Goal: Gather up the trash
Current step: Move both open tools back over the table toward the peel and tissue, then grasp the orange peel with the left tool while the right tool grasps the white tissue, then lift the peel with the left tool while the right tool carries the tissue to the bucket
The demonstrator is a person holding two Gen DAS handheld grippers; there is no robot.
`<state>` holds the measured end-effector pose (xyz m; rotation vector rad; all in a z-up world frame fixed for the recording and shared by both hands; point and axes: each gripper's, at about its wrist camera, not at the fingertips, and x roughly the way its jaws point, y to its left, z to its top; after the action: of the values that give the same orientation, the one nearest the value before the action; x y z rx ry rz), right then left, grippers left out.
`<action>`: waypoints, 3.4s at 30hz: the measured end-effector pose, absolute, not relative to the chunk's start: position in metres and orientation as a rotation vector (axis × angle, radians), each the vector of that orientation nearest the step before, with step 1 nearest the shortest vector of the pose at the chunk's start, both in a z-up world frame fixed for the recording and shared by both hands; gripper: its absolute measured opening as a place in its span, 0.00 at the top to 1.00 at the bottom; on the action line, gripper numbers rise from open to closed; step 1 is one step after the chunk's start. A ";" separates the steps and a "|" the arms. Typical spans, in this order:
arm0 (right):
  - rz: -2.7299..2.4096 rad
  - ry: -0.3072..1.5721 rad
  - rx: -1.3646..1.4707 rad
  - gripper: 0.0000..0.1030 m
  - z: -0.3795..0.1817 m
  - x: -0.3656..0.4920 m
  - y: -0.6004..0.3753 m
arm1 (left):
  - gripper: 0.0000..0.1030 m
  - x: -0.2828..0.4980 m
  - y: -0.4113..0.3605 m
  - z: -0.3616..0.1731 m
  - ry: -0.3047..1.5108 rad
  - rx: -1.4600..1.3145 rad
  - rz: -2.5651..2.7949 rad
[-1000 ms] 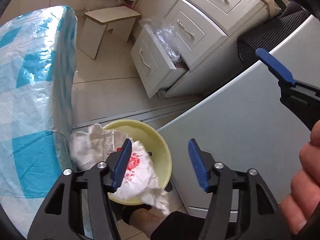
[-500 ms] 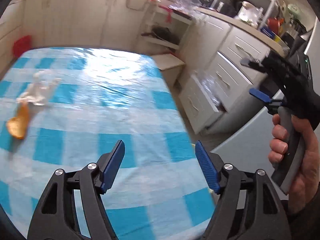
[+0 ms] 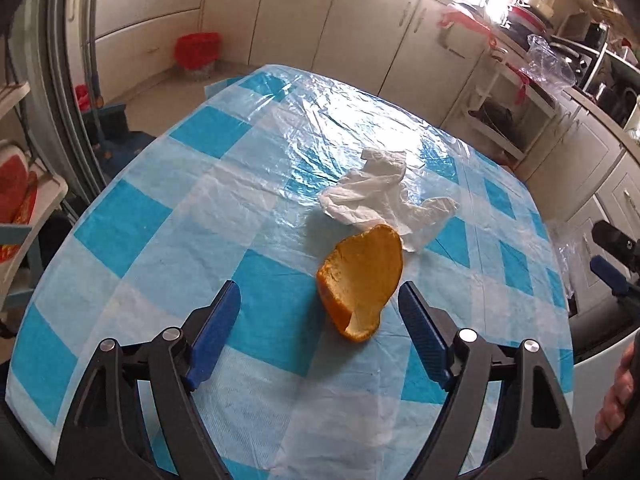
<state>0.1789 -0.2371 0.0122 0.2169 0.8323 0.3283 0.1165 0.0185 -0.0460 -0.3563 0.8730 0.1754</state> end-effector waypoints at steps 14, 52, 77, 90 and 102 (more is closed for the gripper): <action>0.529 0.904 0.015 0.19 -0.024 0.230 -0.090 | 0.95 0.088 0.052 -0.045 0.855 -0.356 0.023; 0.452 0.932 0.198 0.85 -0.012 0.090 -0.249 | 0.95 0.071 0.019 -0.039 0.846 -0.199 -0.042; 0.459 0.929 0.172 0.85 -0.016 0.085 -0.259 | 0.95 0.026 -0.029 0.006 0.801 -0.262 -0.117; 0.332 0.870 0.246 0.84 -0.003 0.084 -0.313 | 0.95 0.030 -0.076 0.027 0.785 -0.248 -0.191; 0.054 0.854 0.294 0.84 -0.002 0.071 -0.392 | 0.95 0.040 -0.113 0.030 0.795 -0.250 -0.259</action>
<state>0.0706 -0.3919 -0.0025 0.2942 0.8542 0.0542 0.0401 -0.1127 0.0297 -0.2499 0.7952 -0.2587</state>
